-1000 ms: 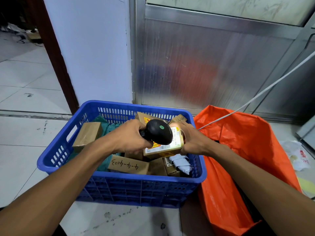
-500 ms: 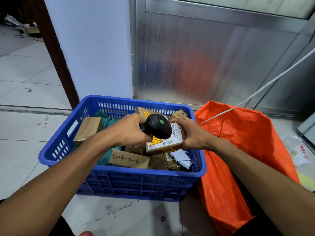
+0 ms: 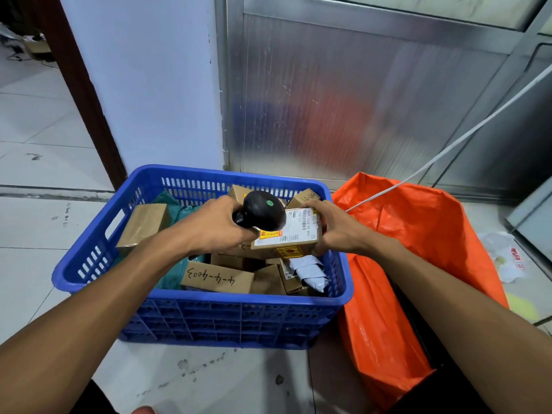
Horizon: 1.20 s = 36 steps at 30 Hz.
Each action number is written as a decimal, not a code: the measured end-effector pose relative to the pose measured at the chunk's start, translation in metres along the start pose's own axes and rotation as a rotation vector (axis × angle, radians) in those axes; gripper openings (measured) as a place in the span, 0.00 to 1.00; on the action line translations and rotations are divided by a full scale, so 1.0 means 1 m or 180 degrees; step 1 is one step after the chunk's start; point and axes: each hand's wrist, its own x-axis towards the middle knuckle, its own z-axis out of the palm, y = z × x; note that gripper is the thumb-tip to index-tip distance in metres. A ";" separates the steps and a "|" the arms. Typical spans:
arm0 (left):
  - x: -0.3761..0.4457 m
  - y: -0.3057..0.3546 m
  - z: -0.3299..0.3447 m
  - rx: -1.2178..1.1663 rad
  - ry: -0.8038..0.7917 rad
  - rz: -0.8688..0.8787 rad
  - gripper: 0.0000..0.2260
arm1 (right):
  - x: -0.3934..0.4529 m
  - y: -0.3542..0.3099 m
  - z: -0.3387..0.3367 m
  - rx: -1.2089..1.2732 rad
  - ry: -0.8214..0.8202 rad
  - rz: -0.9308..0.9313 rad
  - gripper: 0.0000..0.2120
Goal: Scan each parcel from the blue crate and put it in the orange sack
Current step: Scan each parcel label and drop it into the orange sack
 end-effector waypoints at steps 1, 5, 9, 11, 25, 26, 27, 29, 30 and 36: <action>0.000 0.000 0.001 0.0001 0.0026 -0.0013 0.04 | 0.000 0.002 -0.001 0.0004 0.0040 0.0055 0.48; 0.002 0.001 0.002 0.0095 0.0106 -0.0018 0.05 | 0.001 0.023 -0.005 0.0155 0.0270 0.0315 0.50; 0.005 -0.002 0.004 0.0042 0.0079 -0.0044 0.06 | -0.007 0.028 -0.017 0.0560 0.0590 0.0487 0.35; 0.006 -0.002 0.004 0.0059 0.0087 -0.0017 0.05 | -0.012 0.035 -0.022 0.0665 0.0676 0.0578 0.33; 0.012 0.002 0.014 0.0168 -0.0022 0.0026 0.05 | -0.078 0.119 -0.045 0.1305 0.1082 0.2048 0.23; 0.012 0.003 0.015 0.0181 -0.0023 0.0025 0.05 | -0.080 0.122 -0.045 0.1295 0.1091 0.2129 0.21; 0.013 0.004 0.016 0.0183 -0.0027 0.0022 0.05 | -0.082 0.125 -0.044 0.1288 0.1049 0.2256 0.19; 0.014 0.004 0.019 0.0174 -0.0035 0.0011 0.05 | -0.086 0.130 -0.040 0.1144 0.0972 0.2527 0.21; 0.015 0.004 0.019 0.0184 -0.0038 0.0006 0.05 | -0.088 0.136 -0.037 0.1055 0.0939 0.2643 0.25; 0.019 0.003 0.023 0.0236 -0.0076 -0.0026 0.05 | -0.099 0.154 -0.029 0.0887 0.0266 0.3187 0.21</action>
